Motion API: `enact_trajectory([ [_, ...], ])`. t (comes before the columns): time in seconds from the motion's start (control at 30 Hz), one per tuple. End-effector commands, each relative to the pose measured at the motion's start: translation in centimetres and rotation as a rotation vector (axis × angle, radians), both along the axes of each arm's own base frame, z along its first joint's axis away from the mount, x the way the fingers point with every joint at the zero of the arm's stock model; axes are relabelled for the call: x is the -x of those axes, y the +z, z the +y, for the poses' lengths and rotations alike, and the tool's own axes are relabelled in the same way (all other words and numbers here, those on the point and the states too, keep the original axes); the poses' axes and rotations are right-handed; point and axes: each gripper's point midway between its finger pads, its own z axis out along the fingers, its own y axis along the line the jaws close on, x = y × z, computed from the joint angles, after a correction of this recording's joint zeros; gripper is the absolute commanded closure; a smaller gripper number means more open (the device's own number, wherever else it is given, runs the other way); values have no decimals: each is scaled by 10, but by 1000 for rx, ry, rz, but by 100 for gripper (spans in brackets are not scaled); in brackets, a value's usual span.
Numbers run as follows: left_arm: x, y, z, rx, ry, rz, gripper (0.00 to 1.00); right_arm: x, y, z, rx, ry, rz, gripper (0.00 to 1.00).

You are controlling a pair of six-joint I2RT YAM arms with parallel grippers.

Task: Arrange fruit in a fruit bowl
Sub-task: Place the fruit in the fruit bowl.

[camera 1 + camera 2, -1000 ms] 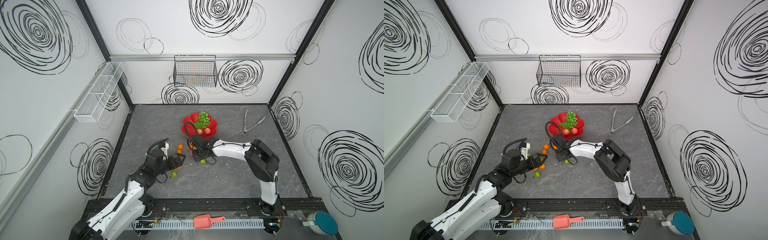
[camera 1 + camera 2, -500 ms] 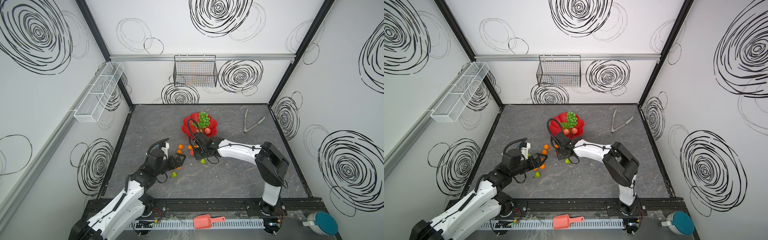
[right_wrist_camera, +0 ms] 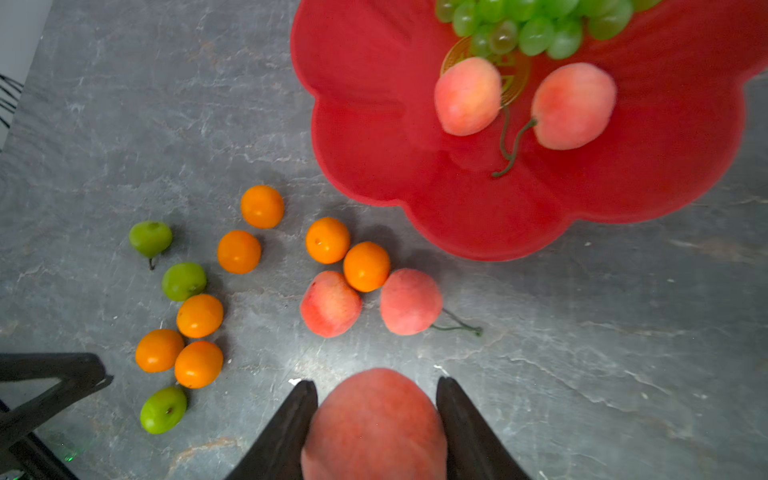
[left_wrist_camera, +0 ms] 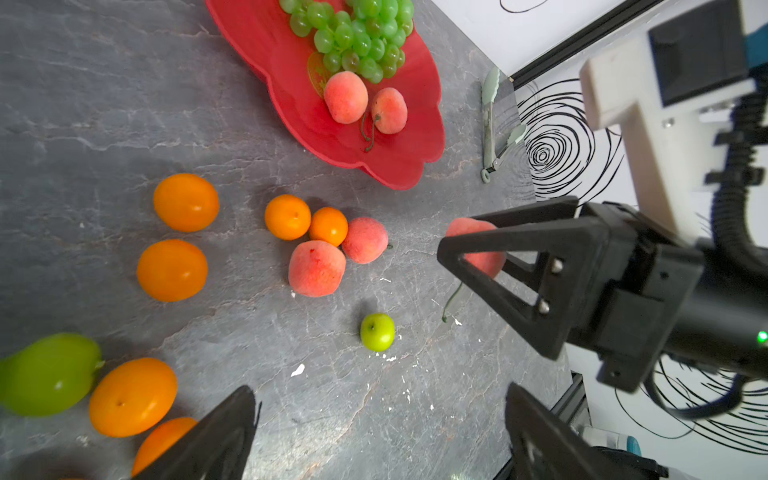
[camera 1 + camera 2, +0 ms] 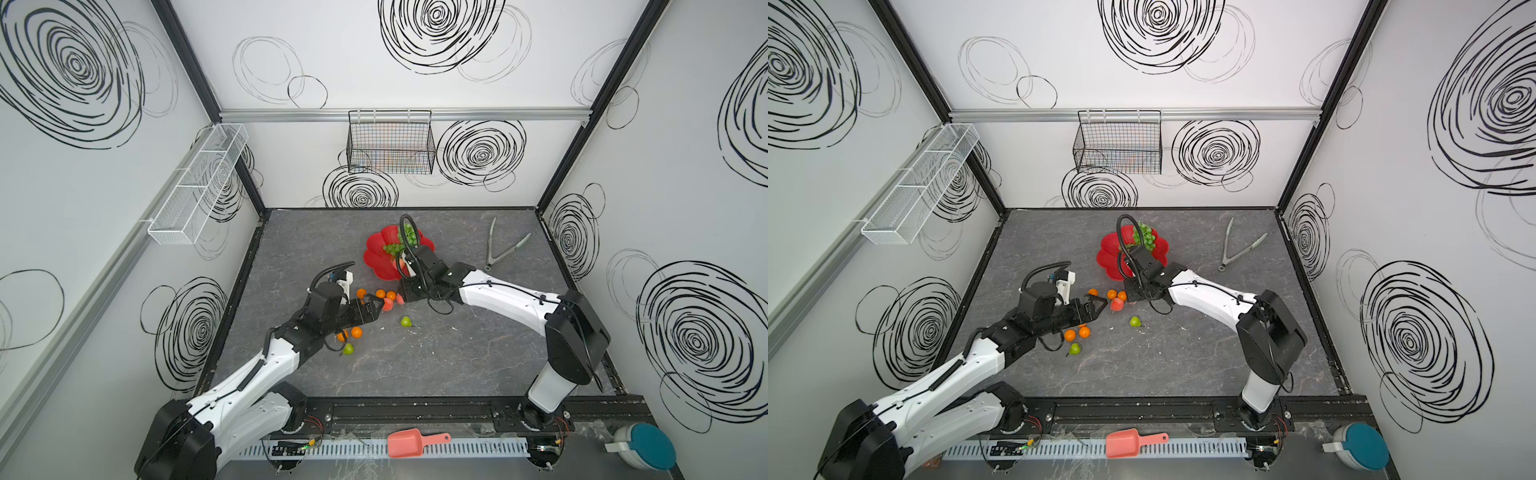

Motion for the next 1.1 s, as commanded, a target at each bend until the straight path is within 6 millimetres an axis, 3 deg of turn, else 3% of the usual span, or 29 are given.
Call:
enact_trajectory([
  [0.0,-21,27,-9,4,1,-105,4,-13,12,-14,-6,-13,-14,51],
  [0.33,-50,27,-23,-2,-7,-108,4,-55,1,-37,10,-60,-12,51],
  [0.7,-81,24,-25,7,8,-114,4,-93,-25,-17,51,-47,4,51],
  [1.07,-86,30,-20,40,15,-169,4,-106,-62,-6,82,-32,53,50],
])
